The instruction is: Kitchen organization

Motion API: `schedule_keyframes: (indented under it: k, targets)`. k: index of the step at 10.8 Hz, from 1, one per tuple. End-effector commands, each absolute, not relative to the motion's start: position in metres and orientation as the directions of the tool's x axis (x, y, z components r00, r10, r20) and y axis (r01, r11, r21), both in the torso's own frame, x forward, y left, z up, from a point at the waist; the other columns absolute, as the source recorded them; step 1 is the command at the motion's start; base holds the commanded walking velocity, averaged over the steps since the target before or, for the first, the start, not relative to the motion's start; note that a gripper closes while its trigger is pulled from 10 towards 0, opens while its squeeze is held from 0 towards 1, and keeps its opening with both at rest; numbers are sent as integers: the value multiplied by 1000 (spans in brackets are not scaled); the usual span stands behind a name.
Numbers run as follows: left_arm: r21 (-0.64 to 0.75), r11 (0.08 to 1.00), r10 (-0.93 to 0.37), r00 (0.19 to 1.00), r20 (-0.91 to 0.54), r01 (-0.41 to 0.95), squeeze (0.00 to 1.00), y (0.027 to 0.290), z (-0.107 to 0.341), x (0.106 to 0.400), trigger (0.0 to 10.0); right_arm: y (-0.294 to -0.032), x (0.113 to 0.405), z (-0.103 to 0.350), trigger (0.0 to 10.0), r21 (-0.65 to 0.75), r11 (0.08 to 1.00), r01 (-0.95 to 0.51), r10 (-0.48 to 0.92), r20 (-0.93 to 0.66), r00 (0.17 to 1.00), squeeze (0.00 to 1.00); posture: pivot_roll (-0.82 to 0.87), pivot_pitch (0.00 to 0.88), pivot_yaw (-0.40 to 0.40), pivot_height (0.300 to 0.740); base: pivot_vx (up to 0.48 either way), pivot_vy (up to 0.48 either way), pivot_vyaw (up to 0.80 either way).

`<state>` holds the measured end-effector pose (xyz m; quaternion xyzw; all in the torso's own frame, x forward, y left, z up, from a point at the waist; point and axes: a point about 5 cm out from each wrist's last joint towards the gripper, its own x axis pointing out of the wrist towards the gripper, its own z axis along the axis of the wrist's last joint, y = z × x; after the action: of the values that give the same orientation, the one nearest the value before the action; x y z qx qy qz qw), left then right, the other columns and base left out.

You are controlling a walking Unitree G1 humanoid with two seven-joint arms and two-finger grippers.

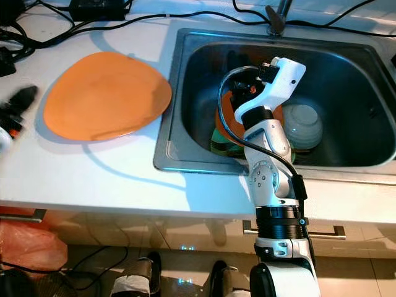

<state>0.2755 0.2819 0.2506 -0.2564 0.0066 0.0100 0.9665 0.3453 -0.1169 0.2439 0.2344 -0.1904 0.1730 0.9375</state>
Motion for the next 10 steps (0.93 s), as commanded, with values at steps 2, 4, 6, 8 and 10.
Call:
schedule_keyframes:
  k: [2,4,6,8,10]
  targets:
    - [-548,836,-15,999,-31,-5,0,281,246,271,10000,-118,346,244,10000,373,828,-419,241,437,867,0,208,238,-53,740,0,0,0]
    - [-575,818,-44,996,-77,-8,0,276,240,268,10000,-119,346,244,10000,373,830,-414,239,434,869,0,205,241,-53,740,0,0,0]
    - [-583,811,-43,991,-126,-39,0,277,236,266,10000,-119,346,244,10000,374,831,-412,237,433,870,0,207,242,-55,740,0,0,0]
    - [-605,795,-68,985,-158,-43,0,273,230,269,10000,-119,346,244,10000,377,830,-410,235,431,871,0,202,242,-52,740,0,0,0]
    - [-624,780,-100,979,-179,-35,0,267,226,275,10000,-120,346,244,10000,376,834,-404,229,430,873,0,190,239,-48,740,0,0,0]
